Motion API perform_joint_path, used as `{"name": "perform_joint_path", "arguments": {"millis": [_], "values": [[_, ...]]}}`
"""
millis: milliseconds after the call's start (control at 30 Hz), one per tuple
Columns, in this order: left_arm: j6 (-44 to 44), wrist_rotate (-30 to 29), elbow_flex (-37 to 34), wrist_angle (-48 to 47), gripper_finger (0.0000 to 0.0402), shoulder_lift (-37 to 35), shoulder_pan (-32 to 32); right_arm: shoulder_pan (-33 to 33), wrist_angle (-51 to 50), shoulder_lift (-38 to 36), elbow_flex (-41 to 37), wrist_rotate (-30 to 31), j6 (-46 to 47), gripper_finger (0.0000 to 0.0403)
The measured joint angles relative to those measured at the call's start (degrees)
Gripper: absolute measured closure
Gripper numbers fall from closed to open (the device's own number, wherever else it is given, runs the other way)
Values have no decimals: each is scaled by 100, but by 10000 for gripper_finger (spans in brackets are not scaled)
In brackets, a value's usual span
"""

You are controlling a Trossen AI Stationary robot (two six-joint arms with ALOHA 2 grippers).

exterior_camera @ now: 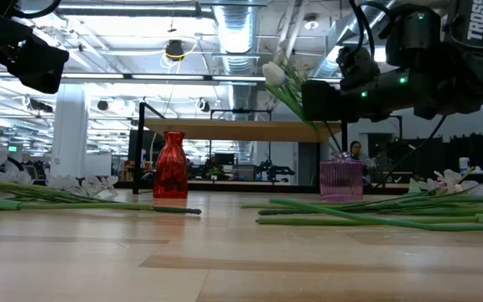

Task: Pick and place flowers into a vace then onto a shelf
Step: Put the bottom white flowers into the pink vase

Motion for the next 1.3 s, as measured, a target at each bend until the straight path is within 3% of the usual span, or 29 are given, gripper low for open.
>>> {"name": "perform_joint_path", "arguments": {"millis": [567, 933, 1300], "values": [[0, -9, 0, 0, 198, -1, -2, -7, 30, 0, 0, -89, -5, 368], [2, -28, 0, 0, 198, 0, 0, -7, 32, 0, 0, -104, -3, 334], [2, -26, 0, 0, 198, -2, 0, 30, 34, 0, 2, -100, -7, 326]]}}
